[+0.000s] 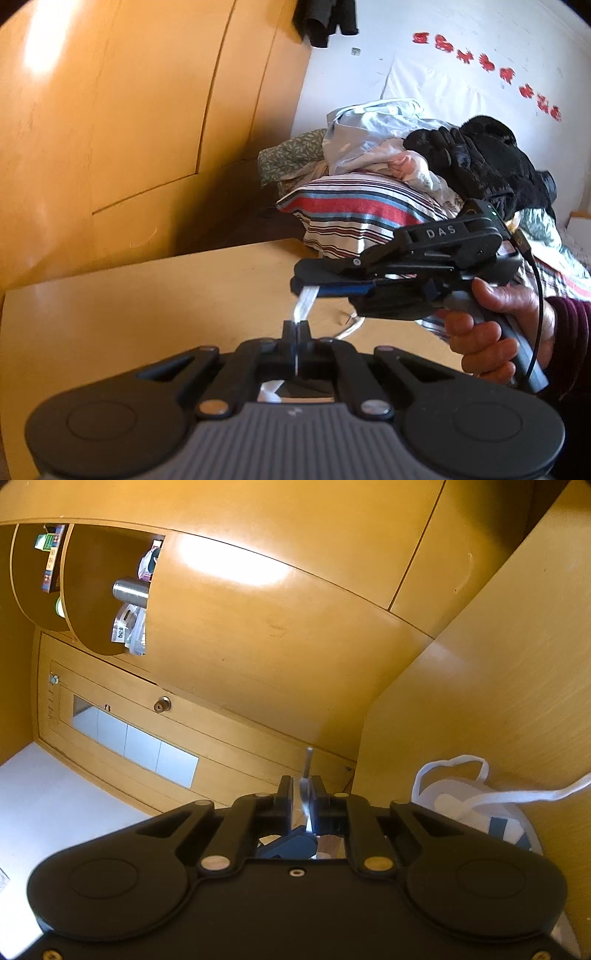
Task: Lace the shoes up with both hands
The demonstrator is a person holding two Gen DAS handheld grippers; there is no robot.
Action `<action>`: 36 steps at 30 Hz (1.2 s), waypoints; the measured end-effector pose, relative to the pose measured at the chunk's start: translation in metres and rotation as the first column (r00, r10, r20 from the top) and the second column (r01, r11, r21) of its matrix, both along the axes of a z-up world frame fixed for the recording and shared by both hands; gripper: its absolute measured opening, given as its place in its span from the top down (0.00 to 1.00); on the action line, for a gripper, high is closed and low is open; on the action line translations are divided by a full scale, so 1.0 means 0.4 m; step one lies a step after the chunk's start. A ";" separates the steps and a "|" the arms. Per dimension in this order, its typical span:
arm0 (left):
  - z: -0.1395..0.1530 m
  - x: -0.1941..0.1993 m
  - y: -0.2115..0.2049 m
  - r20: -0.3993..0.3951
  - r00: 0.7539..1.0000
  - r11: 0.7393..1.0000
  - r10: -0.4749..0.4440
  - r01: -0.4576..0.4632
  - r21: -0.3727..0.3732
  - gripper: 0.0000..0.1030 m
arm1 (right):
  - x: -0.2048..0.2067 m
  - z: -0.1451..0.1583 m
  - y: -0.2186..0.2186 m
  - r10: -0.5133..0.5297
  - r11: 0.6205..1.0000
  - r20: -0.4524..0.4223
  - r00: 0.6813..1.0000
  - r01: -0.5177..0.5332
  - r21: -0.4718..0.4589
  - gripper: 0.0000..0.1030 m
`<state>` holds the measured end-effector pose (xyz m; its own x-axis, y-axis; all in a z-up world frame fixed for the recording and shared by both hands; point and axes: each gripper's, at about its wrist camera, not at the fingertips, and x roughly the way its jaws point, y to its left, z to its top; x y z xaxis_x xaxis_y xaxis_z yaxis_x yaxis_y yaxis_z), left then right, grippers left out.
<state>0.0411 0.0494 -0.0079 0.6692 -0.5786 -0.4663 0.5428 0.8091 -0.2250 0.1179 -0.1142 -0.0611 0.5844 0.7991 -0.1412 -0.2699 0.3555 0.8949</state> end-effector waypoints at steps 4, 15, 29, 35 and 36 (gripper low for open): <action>-0.001 0.003 -0.007 -0.001 1.000 1.000 0.008 -0.008 -0.004 0.99 | -0.006 0.026 0.002 -0.034 0.995 0.046 0.998 0.039 -0.097 0.98; 0.034 -0.022 -0.075 -0.031 0.999 0.993 0.036 -0.032 0.112 0.54 | -0.058 0.210 0.073 0.119 0.490 0.524 0.843 0.409 -0.769 0.98; -0.092 -0.074 -0.223 -0.050 0.997 0.912 0.061 -0.036 0.408 0.41 | -0.078 0.167 0.107 0.243 0.508 0.410 0.879 0.245 -0.826 0.98; -0.086 -0.062 -0.177 -0.028 0.990 0.885 0.138 -0.110 0.453 0.48 | -0.093 0.131 0.173 0.368 0.491 0.321 0.873 0.111 -0.864 0.98; -0.086 -0.063 -0.174 -0.018 0.989 0.877 0.148 -0.123 0.465 0.53 | -0.094 0.128 0.186 0.381 0.495 0.309 0.871 0.090 -0.864 0.98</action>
<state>0.0160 -0.0200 -0.0423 0.6933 -0.1952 -0.6937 0.4185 0.8927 0.1671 0.0801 -0.0398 -0.0101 0.6493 0.5079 -0.5661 -0.6348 0.7718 -0.0357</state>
